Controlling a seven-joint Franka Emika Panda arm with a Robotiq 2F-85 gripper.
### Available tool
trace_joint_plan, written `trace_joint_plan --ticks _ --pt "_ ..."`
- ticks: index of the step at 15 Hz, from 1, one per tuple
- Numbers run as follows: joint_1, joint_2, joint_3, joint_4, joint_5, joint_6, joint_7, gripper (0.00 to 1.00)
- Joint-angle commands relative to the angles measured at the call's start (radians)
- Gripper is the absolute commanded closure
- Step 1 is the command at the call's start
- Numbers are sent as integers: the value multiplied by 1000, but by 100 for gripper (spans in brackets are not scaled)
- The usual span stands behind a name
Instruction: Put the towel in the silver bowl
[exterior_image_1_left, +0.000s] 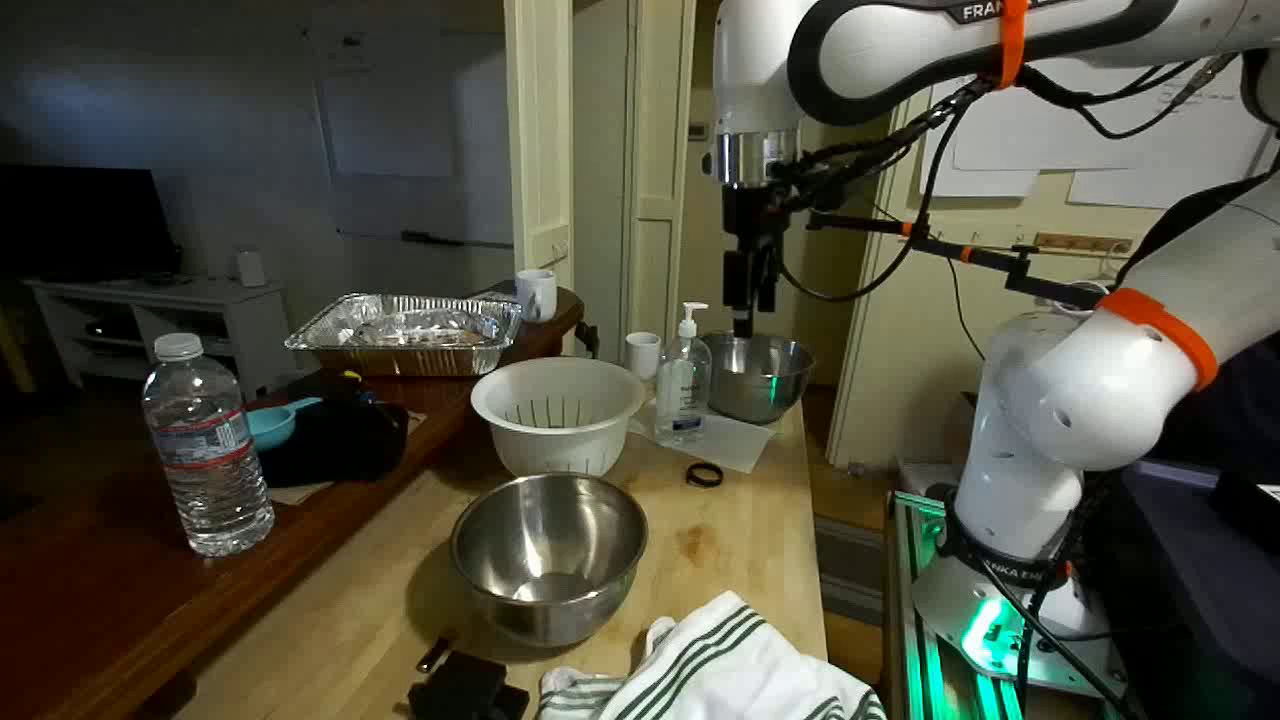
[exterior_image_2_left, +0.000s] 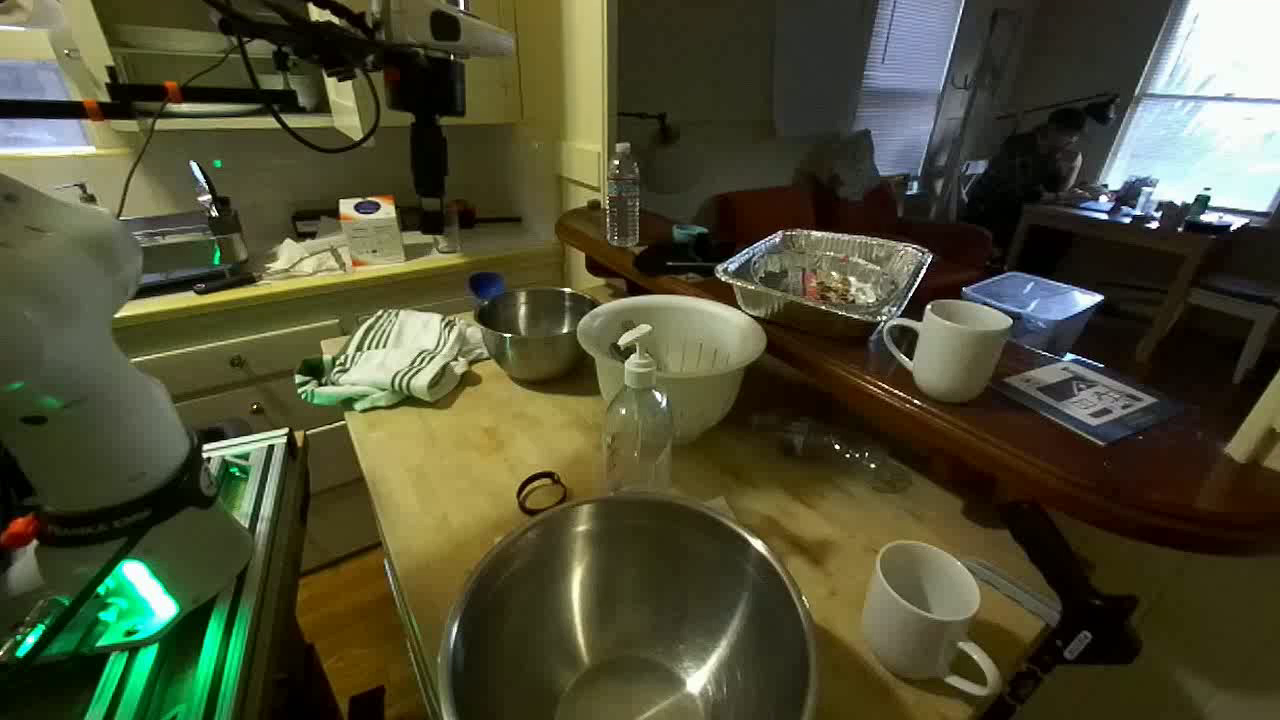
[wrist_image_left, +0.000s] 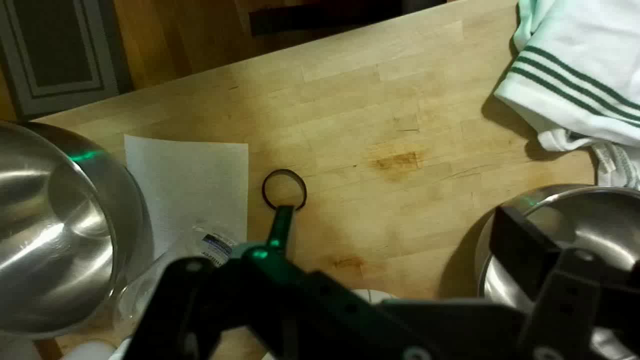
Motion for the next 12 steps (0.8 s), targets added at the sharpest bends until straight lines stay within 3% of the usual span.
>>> trace_joint_plan --ticks 1,9,12 --pt "4 1 -3 2 -2 -2 2 0" --pt "4 1 -3 2 -2 -2 2 0" --pt "-11 -14 19 -55 39 132 129 0"
